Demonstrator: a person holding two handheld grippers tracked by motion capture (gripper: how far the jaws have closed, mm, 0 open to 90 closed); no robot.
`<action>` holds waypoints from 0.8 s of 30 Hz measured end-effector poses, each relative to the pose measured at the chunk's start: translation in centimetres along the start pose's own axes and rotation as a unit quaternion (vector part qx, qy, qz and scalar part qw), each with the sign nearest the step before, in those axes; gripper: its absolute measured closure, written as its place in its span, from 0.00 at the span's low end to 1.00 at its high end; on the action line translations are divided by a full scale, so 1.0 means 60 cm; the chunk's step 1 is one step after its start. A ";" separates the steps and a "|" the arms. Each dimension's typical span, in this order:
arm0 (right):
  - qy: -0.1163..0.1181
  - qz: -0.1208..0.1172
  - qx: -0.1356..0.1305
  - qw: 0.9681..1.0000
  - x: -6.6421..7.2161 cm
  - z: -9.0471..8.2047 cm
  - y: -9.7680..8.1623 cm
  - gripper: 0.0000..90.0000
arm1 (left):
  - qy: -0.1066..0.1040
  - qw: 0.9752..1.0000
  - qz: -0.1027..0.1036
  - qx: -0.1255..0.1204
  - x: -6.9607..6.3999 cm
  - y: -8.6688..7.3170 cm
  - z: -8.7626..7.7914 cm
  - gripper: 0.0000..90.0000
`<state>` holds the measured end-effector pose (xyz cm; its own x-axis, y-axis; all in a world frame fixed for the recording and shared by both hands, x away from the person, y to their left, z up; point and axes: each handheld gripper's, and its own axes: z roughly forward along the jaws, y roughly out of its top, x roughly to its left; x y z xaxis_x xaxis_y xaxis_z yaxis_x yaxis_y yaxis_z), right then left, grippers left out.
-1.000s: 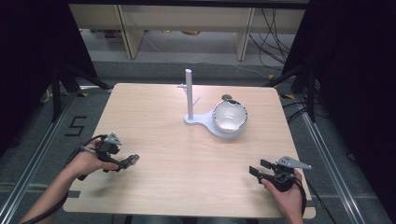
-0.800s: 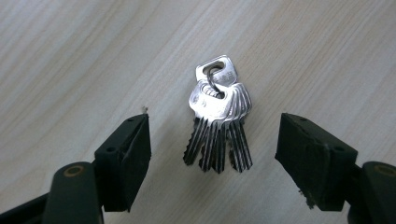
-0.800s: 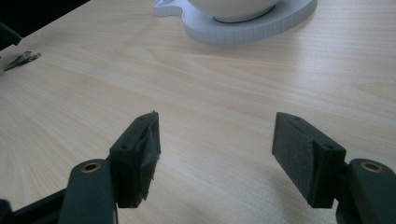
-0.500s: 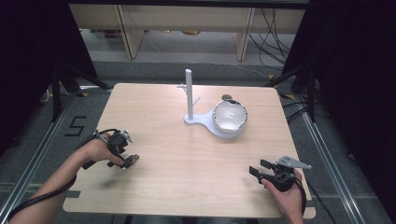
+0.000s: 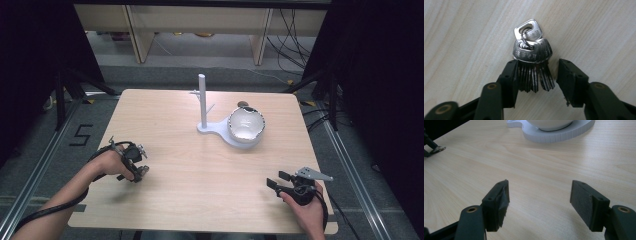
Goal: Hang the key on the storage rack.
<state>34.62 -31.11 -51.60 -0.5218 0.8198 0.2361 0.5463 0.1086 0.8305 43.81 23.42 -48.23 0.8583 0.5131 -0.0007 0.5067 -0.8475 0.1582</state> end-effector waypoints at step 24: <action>0.012 0.023 -0.005 1.000 0.005 0.002 -0.001 0.36 | 0.049 0.998 -0.018 -0.023 -0.028 0.008 -0.024 0.96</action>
<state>34.51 -30.79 -51.64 -0.5119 0.8104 0.2851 0.5627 0.0655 0.8240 42.50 22.37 -46.72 0.8264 0.5560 0.0891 0.5311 -0.8221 0.2049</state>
